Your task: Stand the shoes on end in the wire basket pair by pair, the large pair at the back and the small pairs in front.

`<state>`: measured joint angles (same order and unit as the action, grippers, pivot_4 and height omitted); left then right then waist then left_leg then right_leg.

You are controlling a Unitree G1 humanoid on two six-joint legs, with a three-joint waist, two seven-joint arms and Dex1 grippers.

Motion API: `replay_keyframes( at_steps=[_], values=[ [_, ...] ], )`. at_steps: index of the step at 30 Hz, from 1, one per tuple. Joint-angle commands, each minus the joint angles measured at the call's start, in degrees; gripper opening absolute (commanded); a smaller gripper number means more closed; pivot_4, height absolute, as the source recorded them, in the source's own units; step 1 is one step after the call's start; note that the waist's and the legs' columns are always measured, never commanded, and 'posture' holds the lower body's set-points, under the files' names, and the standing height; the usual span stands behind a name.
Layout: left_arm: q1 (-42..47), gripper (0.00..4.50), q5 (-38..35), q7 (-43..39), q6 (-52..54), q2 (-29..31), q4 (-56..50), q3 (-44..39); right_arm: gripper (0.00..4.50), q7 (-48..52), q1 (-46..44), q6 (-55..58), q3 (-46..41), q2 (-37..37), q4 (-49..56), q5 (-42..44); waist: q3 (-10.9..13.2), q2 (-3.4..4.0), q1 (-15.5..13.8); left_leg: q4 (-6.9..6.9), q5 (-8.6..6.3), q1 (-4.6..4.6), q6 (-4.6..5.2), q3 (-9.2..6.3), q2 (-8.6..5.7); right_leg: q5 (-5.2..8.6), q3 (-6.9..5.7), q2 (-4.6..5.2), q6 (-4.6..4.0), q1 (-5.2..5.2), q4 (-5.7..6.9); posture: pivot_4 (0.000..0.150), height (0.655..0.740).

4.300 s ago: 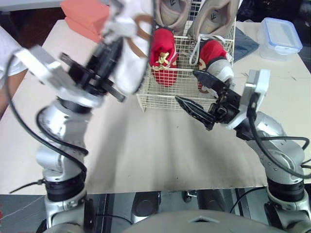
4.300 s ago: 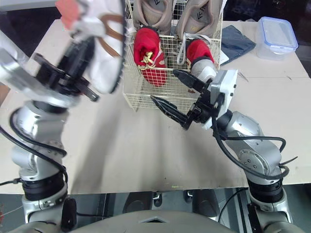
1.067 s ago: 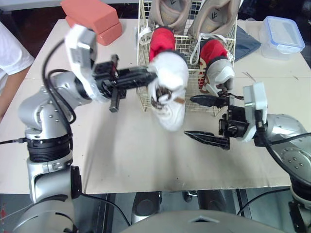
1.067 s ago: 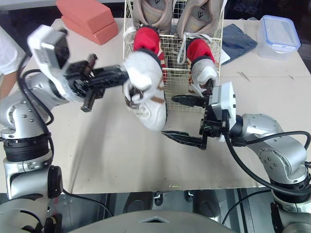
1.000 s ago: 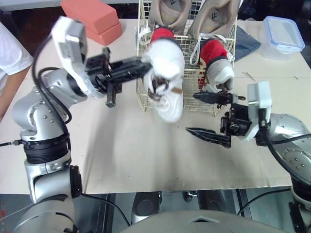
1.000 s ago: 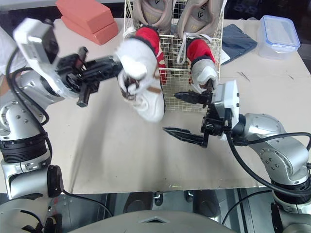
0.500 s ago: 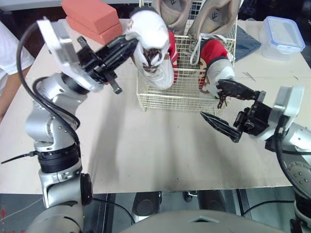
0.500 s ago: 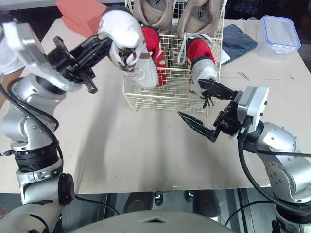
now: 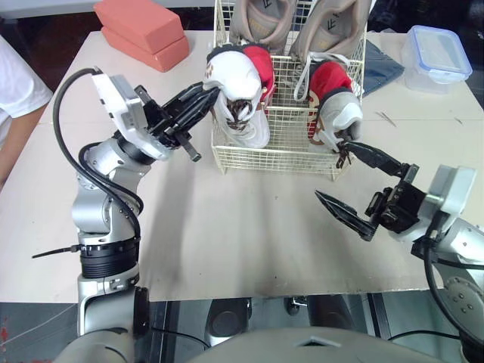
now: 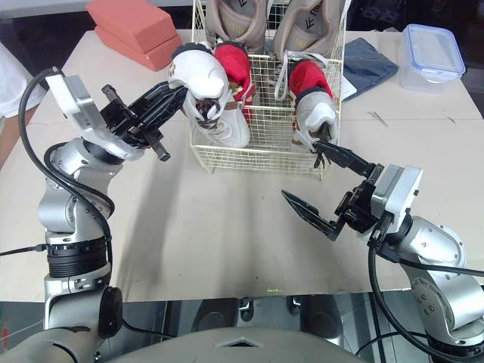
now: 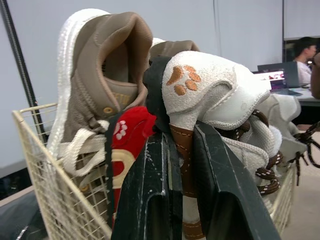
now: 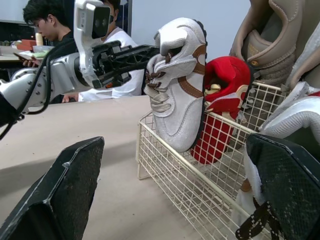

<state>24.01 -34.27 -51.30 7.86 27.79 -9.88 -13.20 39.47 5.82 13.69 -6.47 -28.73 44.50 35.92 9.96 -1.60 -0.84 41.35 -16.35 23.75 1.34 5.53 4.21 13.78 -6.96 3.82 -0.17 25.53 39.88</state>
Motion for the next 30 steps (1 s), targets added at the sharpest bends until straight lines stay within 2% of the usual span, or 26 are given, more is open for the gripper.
replay_keyframes(
  at_steps=[1, 11, 15, 16, 17, 19, 20, 21, 22, 25, 30],
  values=[
    [-2.1, 0.12, 0.1, -1.8, 0.2, 0.6, 0.1, 1.5, 4.5, 0.1, 0.3, -1.6, 0.4, 0.2, 1.8, 0.2, 0.0, 0.0, 0.0, 0.0, 0.0, 0.0, 0.0, 0.0, 0.0, 0.0, 0.01, 0.0, 0.0, 0.0, 0.0, 0.15, 0.686],
    [-4.6, 0.12, 4.0, -3.2, -2.3, 0.2, 4.3, 4.9, 4.5, 0.4, 1.3, -3.7, 1.1, 0.5, 0.5, -0.8, 0.0, 0.0, -0.1, 0.0, -0.01, 0.0, 0.02, -0.01, 0.0, 0.01, -0.02, 0.01, 0.01, -0.02, -0.02, 0.15, 0.686],
    [-6.5, 0.12, 3.0, -2.2, 0.7, 0.1, 4.8, 5.6, 4.5, 0.5, 1.1, -4.2, 1.2, 0.6, 0.0, -0.9, -0.1, 0.02, -0.1, 0.0, -0.01, -0.02, 0.02, -0.01, 0.01, 0.01, -0.02, 0.01, 0.01, -0.03, -0.01, 0.15, 0.686],
    [-6.6, 1.1, 2.7, -2.0, 1.4, 0.1, 4.8, 5.7, 4.5, 0.5, 1.0, -4.2, 1.2, 0.6, -0.1, -0.9, -0.1, 0.03, -0.1, 0.0, -0.01, -0.02, 0.03, -0.02, 0.01, 0.01, -0.02, 0.01, 0.01, -0.03, -0.01, 0.15, 0.686],
    [-6.7, 1.41, 3.2, -2.2, 1.4, 0.5, 4.9, 6.0, 4.5, 0.5, 0.9, -4.3, 1.2, 0.5, -0.2, -0.9, -0.1, 0.05, -0.1, 0.0, -0.02, -0.03, 0.04, -0.02, 0.01, 0.01, -0.02, 0.01, 0.01, -0.04, -0.01, 0.15, 0.686],
    [-6.7, 2.4, 3.3, -2.8, 1.9, 0.9, 4.9, 6.2, 4.5, 0.7, 0.7, -4.4, 1.2, 0.5, -0.5, -0.9, -0.1, 0.02, -0.2, 0.0, -0.04, -0.02, 0.06, -0.03, 0.01, 0.01, -0.04, 0.02, 0.02, -0.05, -0.01, 0.15, 0.686],
    [-6.6, 2.4, 2.9, -3.2, 2.3, 1.1, 4.8, 6.2, 4.5, 0.7, 0.7, -4.4, 1.2, 0.5, -0.6, -0.9, -0.2, 0.03, -0.2, 0.01, -0.04, -0.01, 0.06, -0.06, 0.01, 0.01, -0.07, 0.02, 0.02, -0.05, -0.01, 0.15, 0.686],
    [-6.5, 3.16, 2.4, -3.6, 2.7, 1.3, 4.5, 6.1, 4.5, 0.8, 0.5, -4.5, 1.2, 0.5, -0.7, -0.9, -0.2, 0.09, -0.2, 0.0, -0.04, -0.02, 0.07, -0.07, 0.01, 0.01, -0.09, 0.02, 0.02, -0.08, -0.02, 0.15, 0.686],
    [-6.3, 3.1, 2.7, -3.5, 2.3, 1.3, 4.3, 5.9, 4.5, 0.8, 0.5, -4.5, 1.2, 0.5, -0.9, -0.9, -0.2, 0.1, -0.3, 0.01, -0.13, -0.04, 0.23, -0.09, 0.0, 0.01, -0.11, 0.06, 0.02, -0.09, 0.0, 0.15, 0.686],
    [-5.8, 4.44, 3.4, -2.6, 0.8, 1.1, 3.5, 4.9, 4.5, 0.9, 0.5, -4.7, 1.2, 0.5, -1.0, -0.9, -0.2, 0.12, -0.3, 0.01, -0.14, -0.04, 0.25, -0.11, -0.01, 0.02, -0.13, 0.07, 0.02, -0.09, 0.02, 0.15, 0.686],
    [-6.6, 4.44, -2.4, -2.0, 3.4, 2.8, -3.0, 0.5, 4.5, 1.0, 1.8, -5.1, 0.0, 0.5, -1.0, -0.3, -0.2, 0.11, -0.1, 0.01, -0.14, -0.01, 0.24, -0.13, -0.01, 0.01, -0.13, 0.07, 0.02, -0.08, 0.02, 0.15, 0.686]
  ],
)
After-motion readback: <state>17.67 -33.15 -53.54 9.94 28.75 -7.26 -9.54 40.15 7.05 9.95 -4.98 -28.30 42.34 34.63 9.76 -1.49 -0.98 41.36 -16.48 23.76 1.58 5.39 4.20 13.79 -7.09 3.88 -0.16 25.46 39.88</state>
